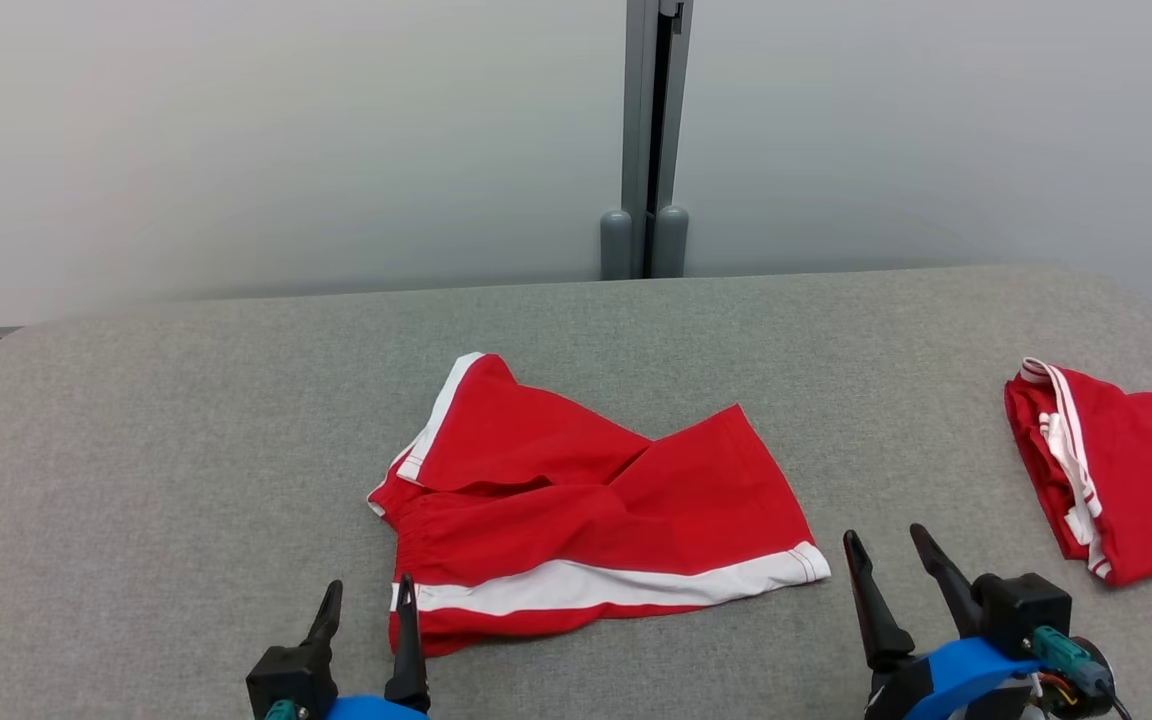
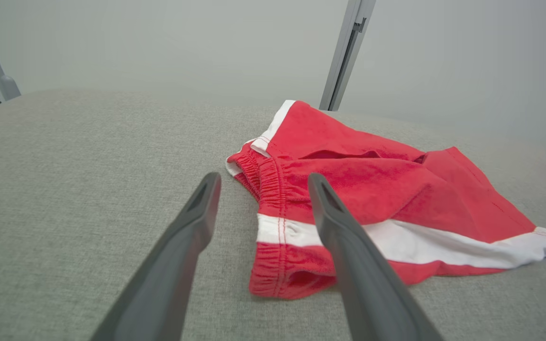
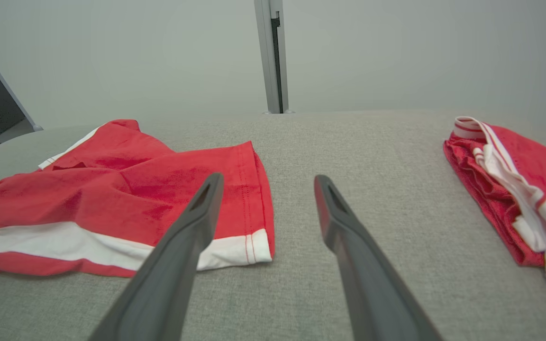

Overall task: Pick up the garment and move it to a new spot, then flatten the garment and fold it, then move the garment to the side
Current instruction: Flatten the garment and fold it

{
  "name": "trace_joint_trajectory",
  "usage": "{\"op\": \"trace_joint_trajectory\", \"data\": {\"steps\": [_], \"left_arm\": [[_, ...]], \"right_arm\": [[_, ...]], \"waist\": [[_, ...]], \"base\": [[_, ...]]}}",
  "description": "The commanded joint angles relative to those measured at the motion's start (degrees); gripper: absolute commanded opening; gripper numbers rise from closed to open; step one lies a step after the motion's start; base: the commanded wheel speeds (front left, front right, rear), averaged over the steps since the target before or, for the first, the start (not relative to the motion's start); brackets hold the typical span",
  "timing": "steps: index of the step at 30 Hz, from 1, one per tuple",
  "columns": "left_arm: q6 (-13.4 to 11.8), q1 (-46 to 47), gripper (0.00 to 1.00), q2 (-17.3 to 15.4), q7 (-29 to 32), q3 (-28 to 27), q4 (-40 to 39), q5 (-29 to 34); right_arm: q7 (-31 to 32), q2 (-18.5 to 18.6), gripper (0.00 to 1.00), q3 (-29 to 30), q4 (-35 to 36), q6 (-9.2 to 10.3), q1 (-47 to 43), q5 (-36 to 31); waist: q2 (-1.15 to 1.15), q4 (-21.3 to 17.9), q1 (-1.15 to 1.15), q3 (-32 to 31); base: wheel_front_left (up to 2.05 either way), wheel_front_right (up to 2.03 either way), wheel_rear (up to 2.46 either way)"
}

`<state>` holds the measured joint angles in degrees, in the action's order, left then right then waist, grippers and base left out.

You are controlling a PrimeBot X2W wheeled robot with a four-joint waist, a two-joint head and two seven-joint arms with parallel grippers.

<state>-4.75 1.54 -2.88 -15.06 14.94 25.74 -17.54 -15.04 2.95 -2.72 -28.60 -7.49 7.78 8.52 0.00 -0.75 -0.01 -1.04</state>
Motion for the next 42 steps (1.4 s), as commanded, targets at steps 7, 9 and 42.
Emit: {"op": "trace_joint_trajectory", "data": {"steps": [7, 9, 42], "left_arm": [[-0.6, -1.3, 1.00, 0.0, -0.1, -1.5, -0.2, 0.7], [-0.2, -1.2, 1.00, 0.0, -0.1, -1.7, -0.3, 0.5], [11.6, 11.3, 1.00, 0.0, -0.1, 5.0, 17.1, -21.5]], "right_arm": [[-0.2, 0.1, 1.00, -1.1, -0.9, -0.01, -2.0, 1.2], [-0.2, 0.1, 1.00, -1.2, -0.9, -0.01, -1.8, 1.3], [-0.2, 0.0, 1.00, -1.9, -2.5, -0.01, 1.2, 2.5]], "waist": [[0.00, -0.8, 0.01, -0.8], [0.00, -0.9, 0.01, -0.6], [0.00, 0.5, 0.01, 4.6]], "base": [[0.00, 0.00, 0.00], [0.00, 0.00, 0.00], [0.00, 0.00, 0.00]]}}
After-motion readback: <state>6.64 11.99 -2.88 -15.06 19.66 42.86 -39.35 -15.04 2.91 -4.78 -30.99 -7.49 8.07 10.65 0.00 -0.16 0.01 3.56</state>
